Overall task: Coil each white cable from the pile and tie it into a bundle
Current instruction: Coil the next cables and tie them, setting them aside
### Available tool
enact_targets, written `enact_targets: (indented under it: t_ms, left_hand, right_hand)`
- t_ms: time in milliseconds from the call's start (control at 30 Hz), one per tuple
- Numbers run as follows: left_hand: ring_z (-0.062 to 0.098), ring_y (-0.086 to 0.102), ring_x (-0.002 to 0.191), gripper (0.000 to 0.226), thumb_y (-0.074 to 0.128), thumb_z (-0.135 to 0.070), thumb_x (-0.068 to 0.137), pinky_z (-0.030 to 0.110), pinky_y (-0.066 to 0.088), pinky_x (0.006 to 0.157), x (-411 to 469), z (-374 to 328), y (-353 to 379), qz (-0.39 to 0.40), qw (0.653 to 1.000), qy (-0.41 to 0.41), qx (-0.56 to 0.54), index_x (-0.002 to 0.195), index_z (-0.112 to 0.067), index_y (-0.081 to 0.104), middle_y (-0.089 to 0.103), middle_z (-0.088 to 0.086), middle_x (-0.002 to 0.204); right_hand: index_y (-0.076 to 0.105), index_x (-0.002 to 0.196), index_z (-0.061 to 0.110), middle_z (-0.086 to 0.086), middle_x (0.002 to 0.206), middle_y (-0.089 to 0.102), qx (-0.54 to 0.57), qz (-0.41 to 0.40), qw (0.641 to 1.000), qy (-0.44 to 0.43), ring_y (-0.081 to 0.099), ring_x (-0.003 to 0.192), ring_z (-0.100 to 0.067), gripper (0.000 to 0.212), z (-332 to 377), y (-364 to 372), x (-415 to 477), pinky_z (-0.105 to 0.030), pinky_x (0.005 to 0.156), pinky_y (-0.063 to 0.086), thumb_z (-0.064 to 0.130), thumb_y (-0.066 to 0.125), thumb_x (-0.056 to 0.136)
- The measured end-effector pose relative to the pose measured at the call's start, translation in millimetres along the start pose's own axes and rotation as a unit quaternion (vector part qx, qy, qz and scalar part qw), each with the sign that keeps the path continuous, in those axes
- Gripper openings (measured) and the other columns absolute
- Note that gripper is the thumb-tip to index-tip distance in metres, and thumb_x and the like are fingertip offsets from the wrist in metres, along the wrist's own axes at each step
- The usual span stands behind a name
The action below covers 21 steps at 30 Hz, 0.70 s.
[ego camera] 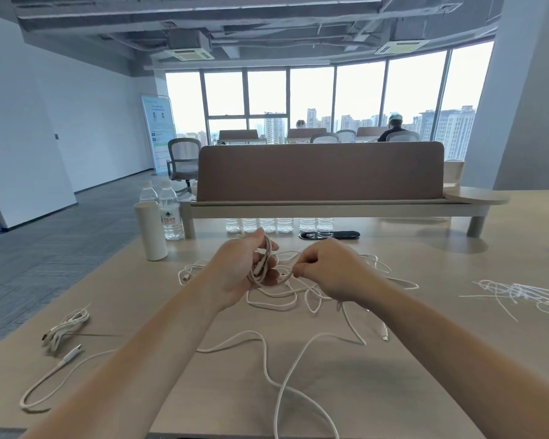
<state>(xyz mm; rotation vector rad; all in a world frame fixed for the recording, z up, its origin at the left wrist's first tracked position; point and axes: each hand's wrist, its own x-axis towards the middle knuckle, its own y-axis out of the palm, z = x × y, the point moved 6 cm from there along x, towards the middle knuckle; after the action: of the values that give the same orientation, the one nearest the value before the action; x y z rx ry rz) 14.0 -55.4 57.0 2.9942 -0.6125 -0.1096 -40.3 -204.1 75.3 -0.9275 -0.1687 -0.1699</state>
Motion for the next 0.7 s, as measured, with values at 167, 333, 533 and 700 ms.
enact_targets:
  t_ms: [167,333,533,700]
  left_hand:
    - [0.03,0.062,0.064,0.043,0.042,-0.04,0.107,0.038,0.058,0.065,-1.3,6.1,4.6,0.019,0.999,-0.02,0.019,0.099,-0.004,0.063,0.059,0.015,0.074]
    - [0.033,0.067,0.069,0.044,0.04,-0.039,0.107,0.035,0.058,0.063,-3.3,11.2,10.9,0.046,0.997,-0.036,0.044,0.108,0.0,0.062,0.067,0.022,0.088]
    - [0.029,0.062,0.062,0.043,0.04,-0.04,0.107,0.034,0.054,0.061,-4.3,14.0,16.3,0.066,0.994,-0.04,0.073,0.102,-0.003,0.062,0.067,0.021,0.081]
    - [0.024,0.05,0.057,0.041,0.04,-0.038,0.107,0.027,0.037,0.051,-3.7,14.7,17.6,0.057,0.994,-0.038,0.089,0.099,-0.004,0.061,0.059,0.016,0.073]
  right_hand:
    - [0.079,0.085,0.016,-0.008,0.067,0.068,-0.002,-0.007,1.0,0.008,0.044,0.05,-0.014,0.019,5.4,0.9,1.9,-0.026,0.051,0.036,0.029,0.067,0.093]
    - [0.074,0.078,0.018,0.002,0.063,0.061,-0.063,-0.034,0.997,0.01,0.05,0.054,-0.013,0.022,10.4,6.5,3.0,-0.028,0.048,0.031,0.029,0.062,0.093]
    - [0.051,0.056,0.024,0.002,0.064,0.058,-0.109,-0.076,0.991,0.0,0.054,0.064,-0.021,0.041,9.6,4.9,5.1,-0.029,0.05,0.031,0.036,0.062,0.094]
    - [0.062,0.063,0.017,-0.001,0.062,0.061,-0.084,-0.08,0.993,0.023,0.053,0.058,-0.02,0.036,2.7,4.2,7.8,-0.03,0.051,0.037,0.038,0.067,0.091]
